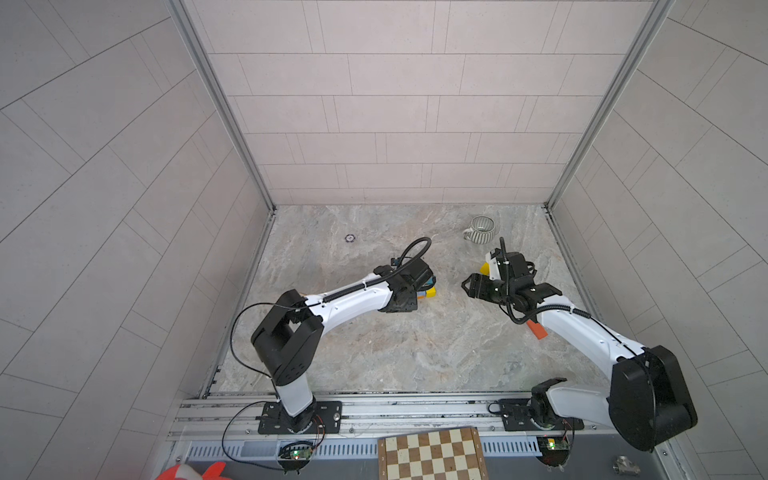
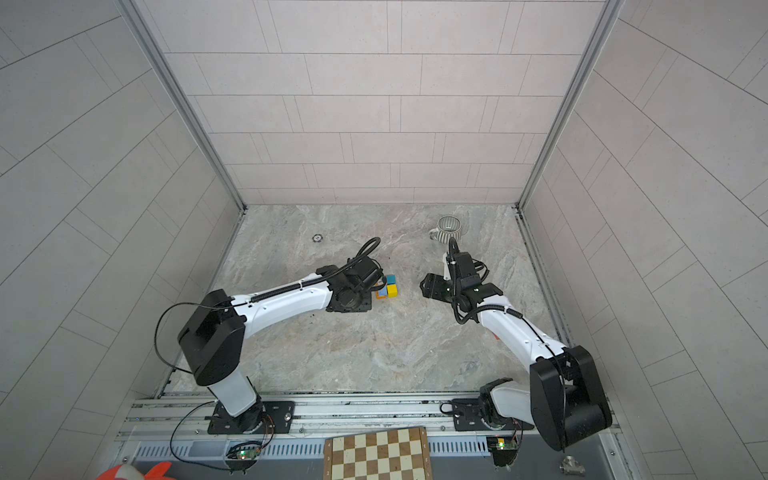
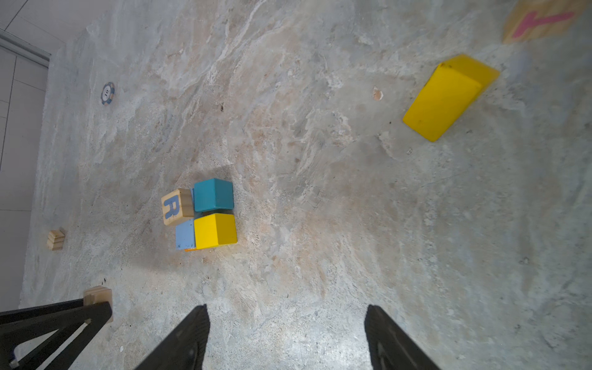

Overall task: Build the wood block tower
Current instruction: 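Carry the Y cube with the left gripper over the block group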

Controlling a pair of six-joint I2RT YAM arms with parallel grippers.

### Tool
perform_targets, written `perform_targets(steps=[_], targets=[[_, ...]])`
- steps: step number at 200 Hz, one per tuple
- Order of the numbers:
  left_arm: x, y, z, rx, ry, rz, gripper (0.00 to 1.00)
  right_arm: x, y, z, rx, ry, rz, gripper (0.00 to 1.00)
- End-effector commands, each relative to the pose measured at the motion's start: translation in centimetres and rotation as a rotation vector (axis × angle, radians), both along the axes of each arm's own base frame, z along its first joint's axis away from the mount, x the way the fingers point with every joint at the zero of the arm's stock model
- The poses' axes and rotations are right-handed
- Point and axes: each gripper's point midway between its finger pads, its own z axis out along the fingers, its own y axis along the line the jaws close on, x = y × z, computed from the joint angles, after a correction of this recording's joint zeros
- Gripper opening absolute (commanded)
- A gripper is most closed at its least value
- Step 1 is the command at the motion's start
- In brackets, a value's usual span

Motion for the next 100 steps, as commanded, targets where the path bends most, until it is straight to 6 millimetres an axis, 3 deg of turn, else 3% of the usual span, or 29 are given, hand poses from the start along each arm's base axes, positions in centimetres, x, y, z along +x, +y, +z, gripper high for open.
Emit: perform_targets(steps=[1,42,100], targets=[[0.6,-1.4,0.2,0.004,0.007,-0.016,0.3,0.5,-0.4,1.0,0.025,-0.045,-0.032,0.78],[2.0,-3.9,-0.1,-0.007,0.007,-0.036,0.29,0.3,-1.4,0.0,0.018,-0.02,-0.084,0.8],[3.6,-5.6,-0.3,-0.008,0.004,-0.037,0.29,0.3,-3.6,0.1,-0.024,-0.06,-0.192,0.82]])
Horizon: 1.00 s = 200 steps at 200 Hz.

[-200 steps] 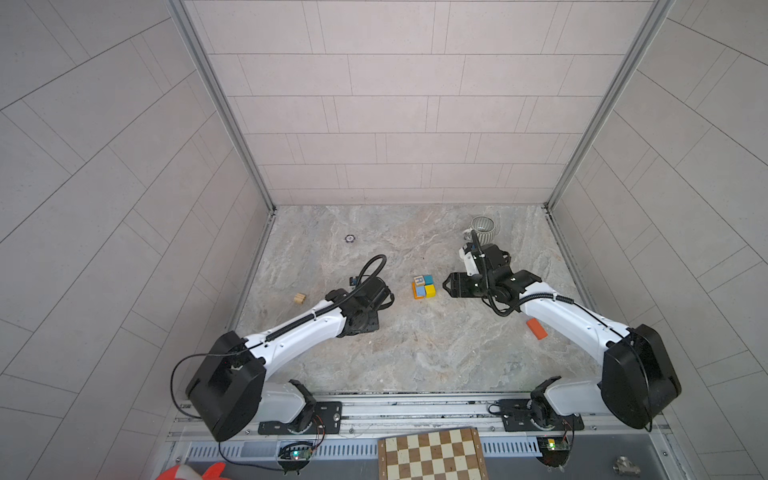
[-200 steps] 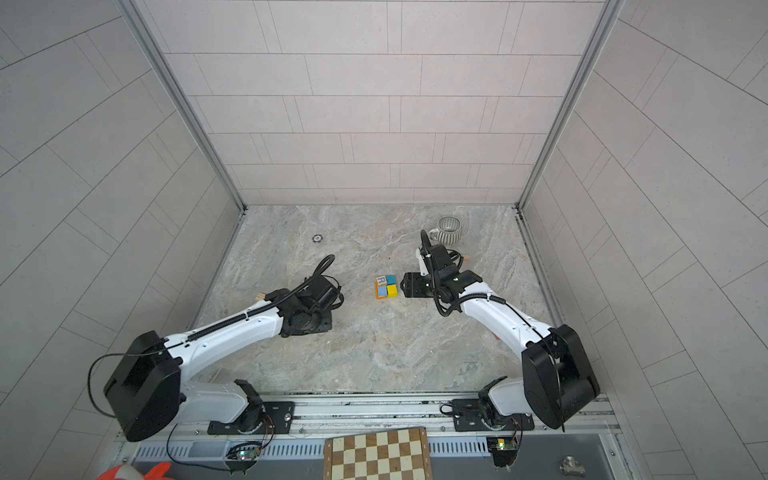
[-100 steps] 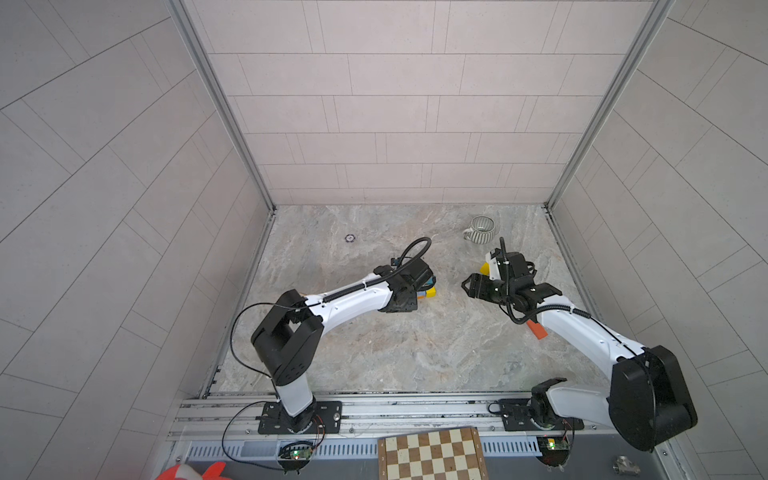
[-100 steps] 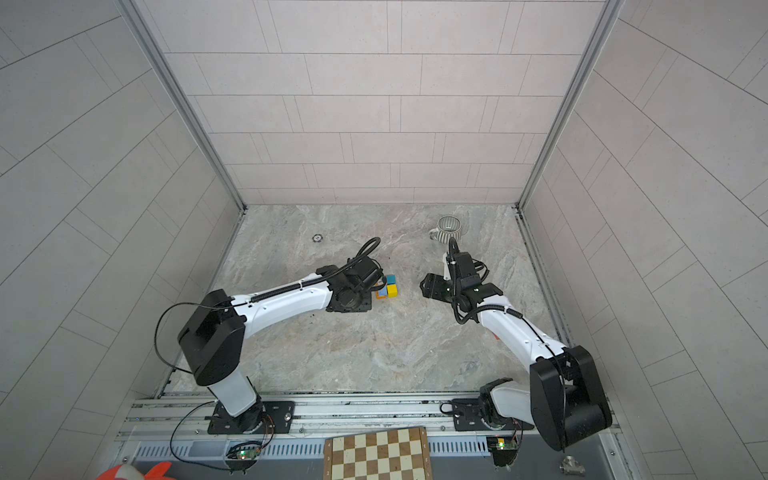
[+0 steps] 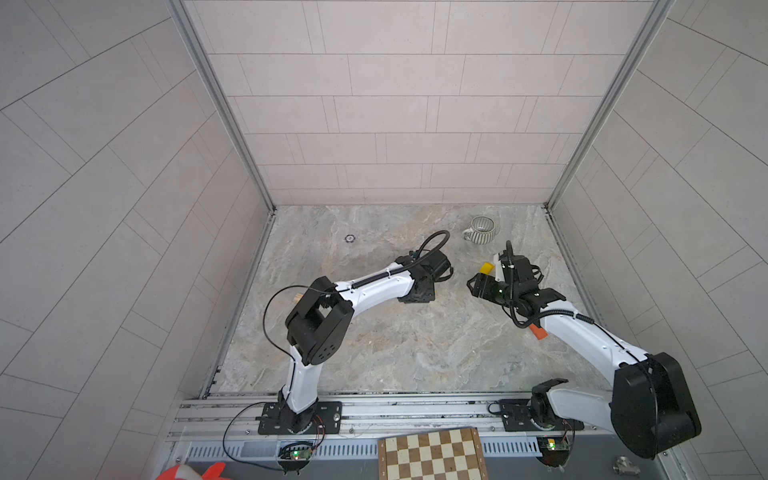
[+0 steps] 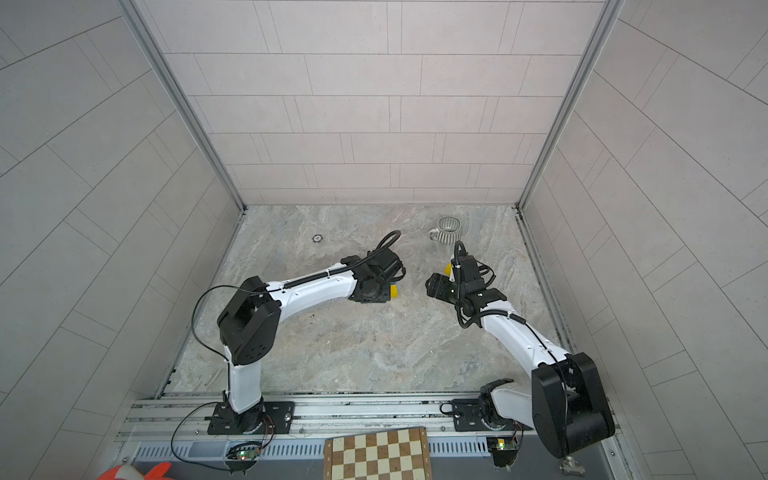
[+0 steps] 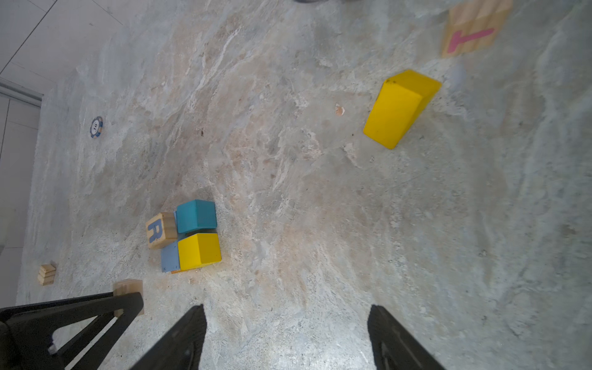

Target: Build the wood block tower

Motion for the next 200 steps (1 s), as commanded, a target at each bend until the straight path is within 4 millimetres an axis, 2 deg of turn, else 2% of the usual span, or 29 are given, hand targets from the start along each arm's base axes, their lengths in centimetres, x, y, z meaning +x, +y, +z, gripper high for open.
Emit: perform_targets(steps=[1,52,200], targets=[[0.4,-0.6,0.6,0.012,-0.003,-0.009,0.29,0.2,-1.5,0.5,-0.017,-0.035,-0.081,0.82],[1.1,-1.2,0.1,0.024,0.005,-0.009,0.29,0.2,-1.6,0.6,-0.008,-0.038,-0.093,0.82],[1.0,-2.0,-1.4,0.002,0.037,0.002,0.29,0.3,-1.2,0.4,0.012,-0.04,-0.082,0.82]])
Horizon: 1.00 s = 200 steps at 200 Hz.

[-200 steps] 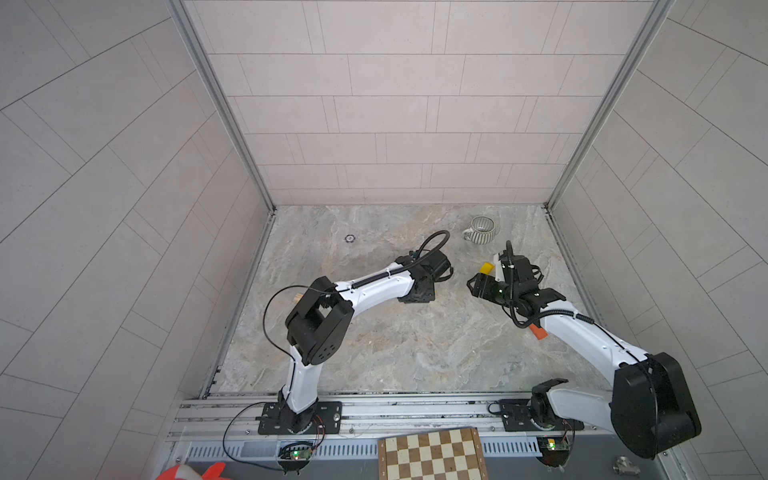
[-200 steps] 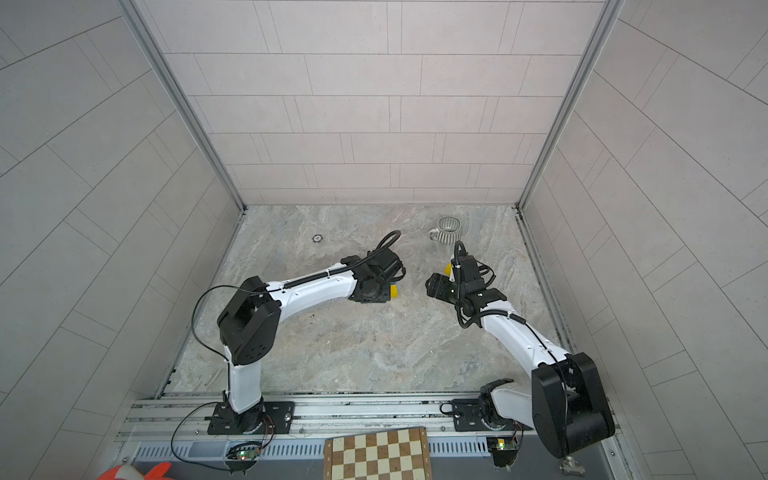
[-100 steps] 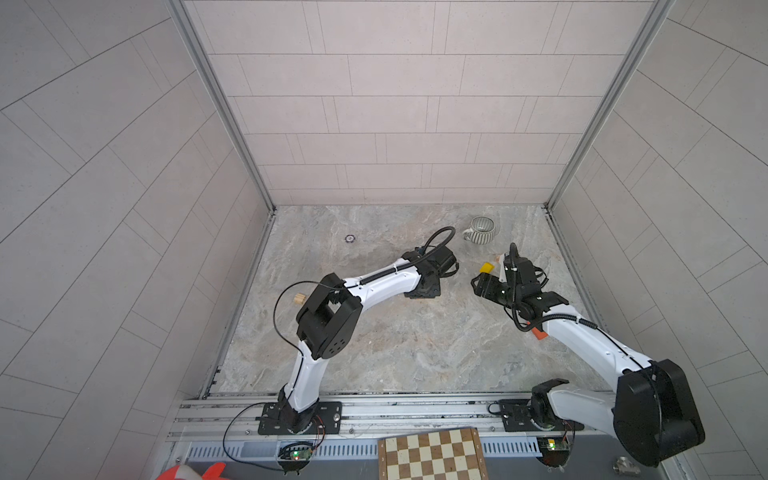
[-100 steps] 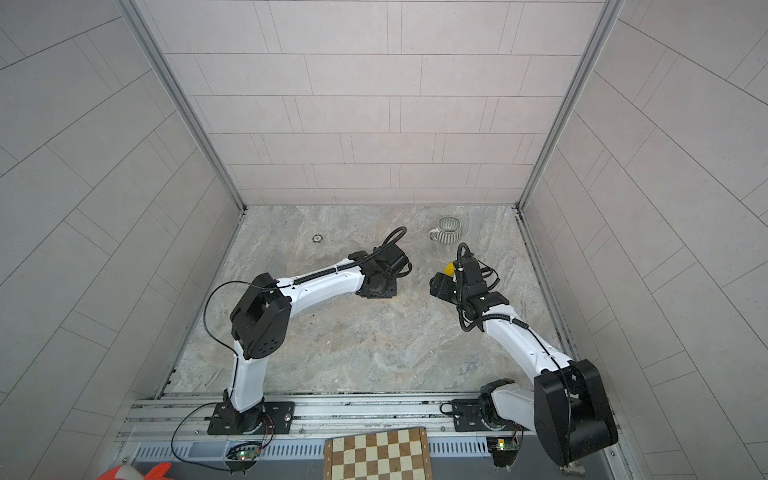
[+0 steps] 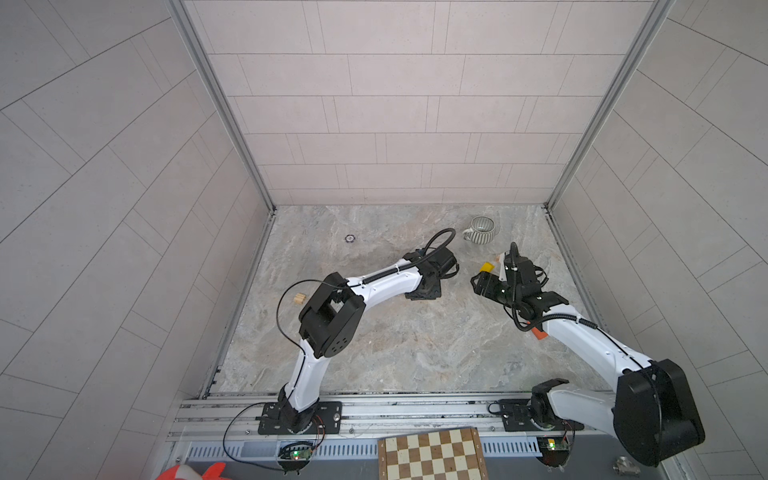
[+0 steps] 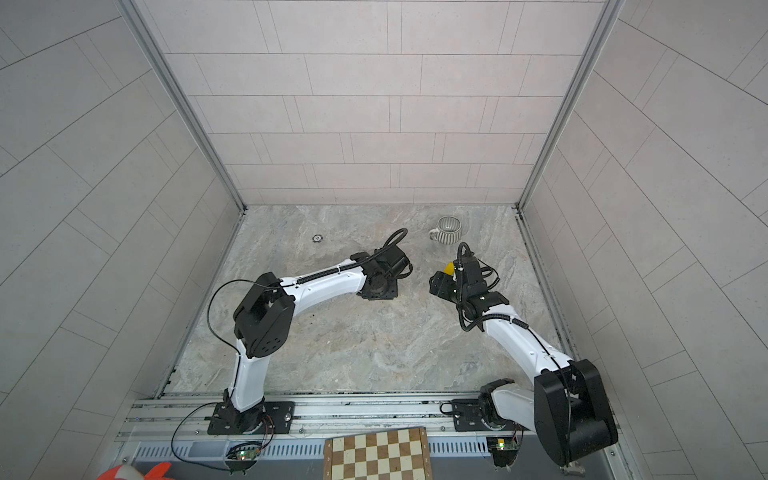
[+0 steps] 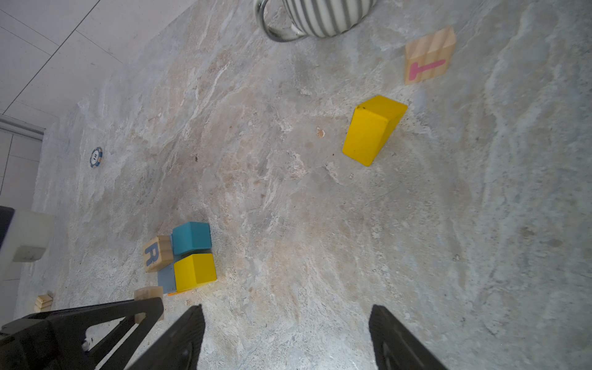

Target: Build the wood block tower

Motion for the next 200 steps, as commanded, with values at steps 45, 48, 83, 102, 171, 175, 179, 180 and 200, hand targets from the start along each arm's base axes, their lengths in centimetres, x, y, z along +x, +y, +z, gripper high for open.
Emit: perform_targets(steps=[45,48,83,102,171,175,179,180,200], targets=[[0.22,-0.15,-0.12,0.012,0.007,0.002,0.29,-0.14,-0.13,-0.06,0.016,-0.004,-0.013,0.83],[0.29,-0.17,-0.08,0.01,0.005,0.002,0.29,-0.12,-0.11,0.0,0.017,-0.005,-0.012,0.83],[0.52,0.31,-0.12,0.024,0.009,0.005,0.29,-0.15,-0.03,-0.03,0.02,-0.004,-0.008,0.82],[0.66,0.5,-0.12,0.023,0.012,0.009,0.29,-0.15,0.11,0.06,0.027,-0.007,-0.004,0.82],[0.74,0.47,-0.26,0.021,0.019,0.01,0.29,-0.15,0.1,0.15,0.029,-0.013,-0.005,0.83],[0.75,0.45,-0.19,0.019,0.018,0.01,0.29,-0.15,0.09,0.13,0.029,-0.013,-0.006,0.83],[0.69,0.42,-0.21,0.019,0.019,0.008,0.29,-0.16,0.09,0.11,0.03,-0.012,-0.006,0.83],[0.68,0.4,-0.18,0.018,0.018,0.008,0.29,-0.16,0.09,0.12,0.03,-0.012,-0.006,0.83],[0.45,0.43,-0.31,0.018,0.022,0.011,0.29,-0.13,0.17,0.15,0.032,-0.014,-0.004,0.83]])
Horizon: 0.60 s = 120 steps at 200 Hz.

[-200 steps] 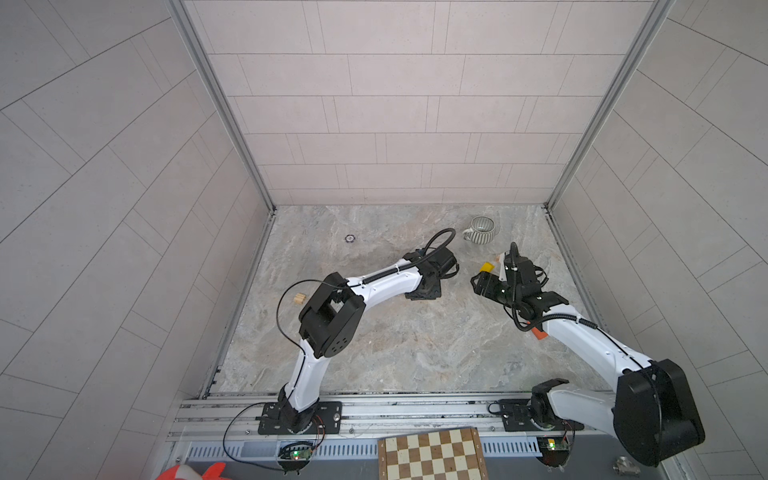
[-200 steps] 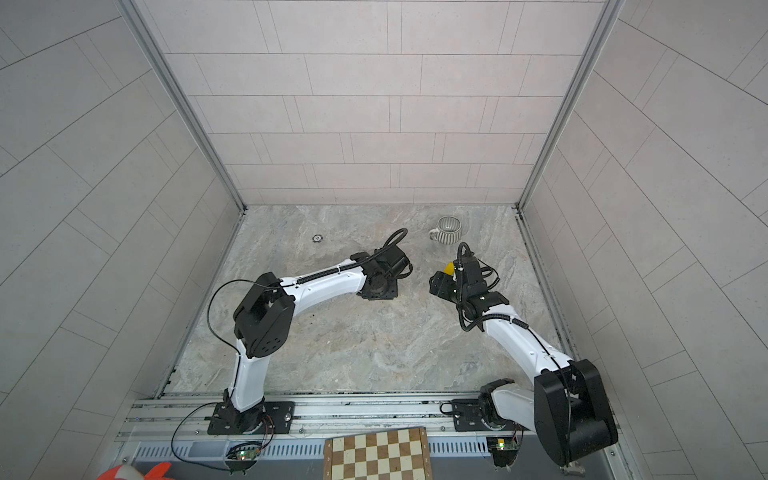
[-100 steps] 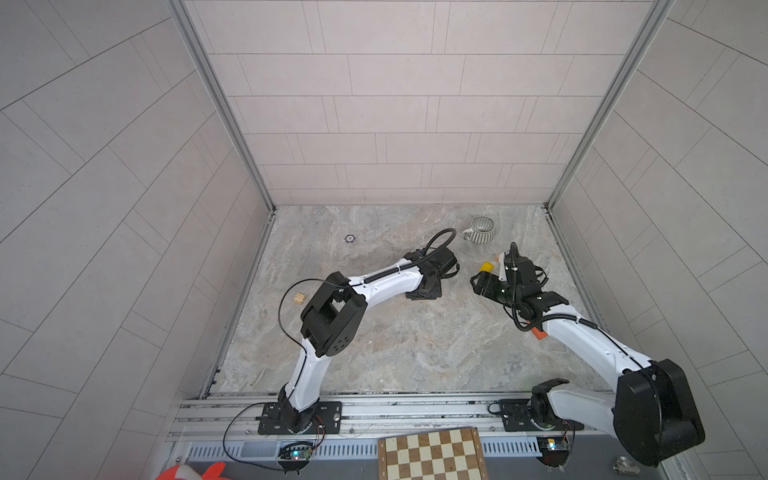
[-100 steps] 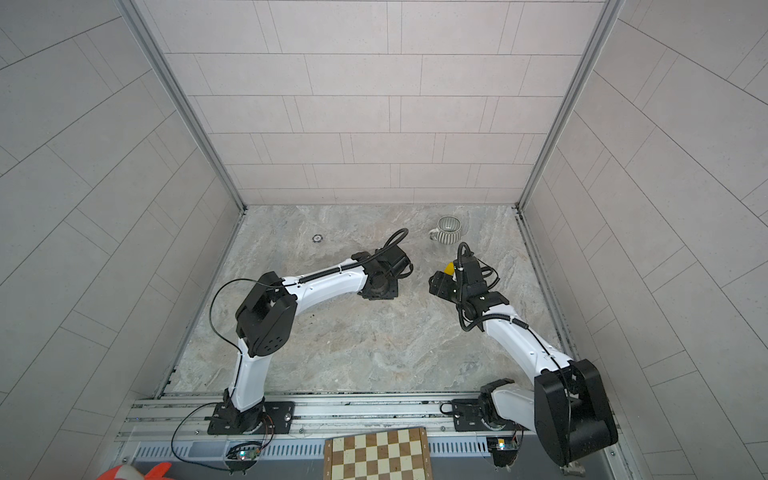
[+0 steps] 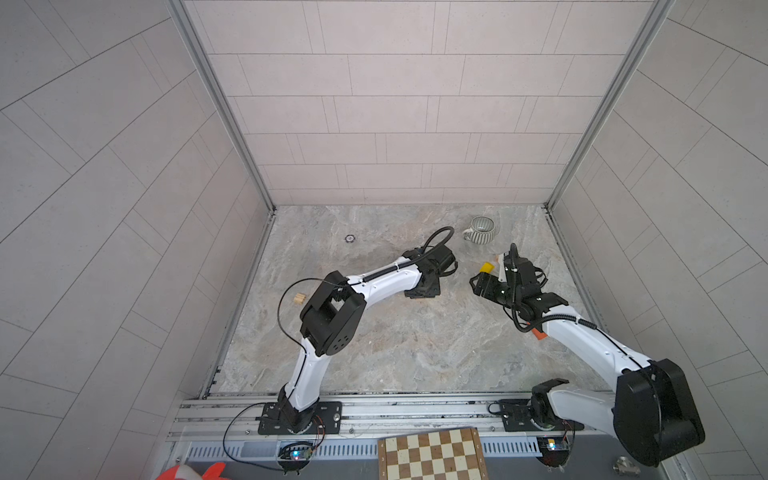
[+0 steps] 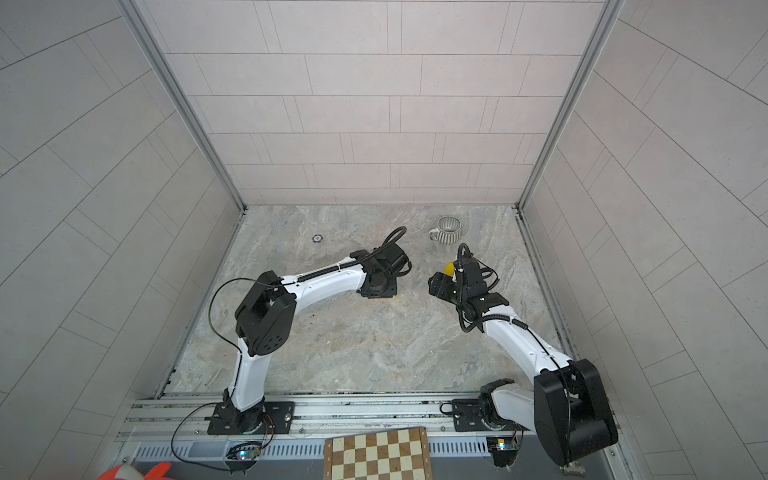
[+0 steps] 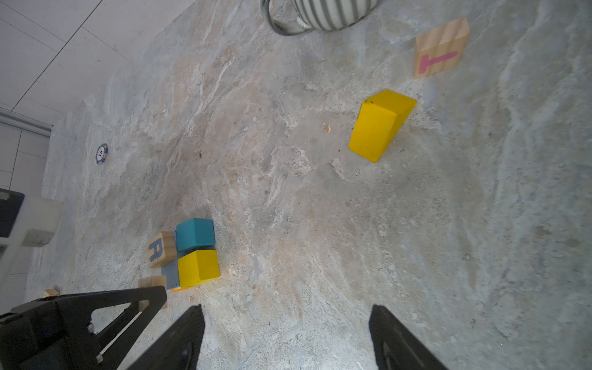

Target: Build the wood block tower

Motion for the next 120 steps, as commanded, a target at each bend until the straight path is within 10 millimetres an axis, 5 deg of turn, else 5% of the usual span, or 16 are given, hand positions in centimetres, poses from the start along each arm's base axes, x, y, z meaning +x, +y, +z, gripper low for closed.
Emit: perform_targets(steps=[1,120], targets=[[-0.2,0.2,-0.4,0.02,0.016,0.0,0.29,0.0,-0.2,0.4,0.016,-0.013,-0.019,0.83],[-1.2,0.3,-0.8,0.014,0.023,0.014,0.28,0.1,0.1,0.3,0.033,-0.013,-0.015,0.83]])
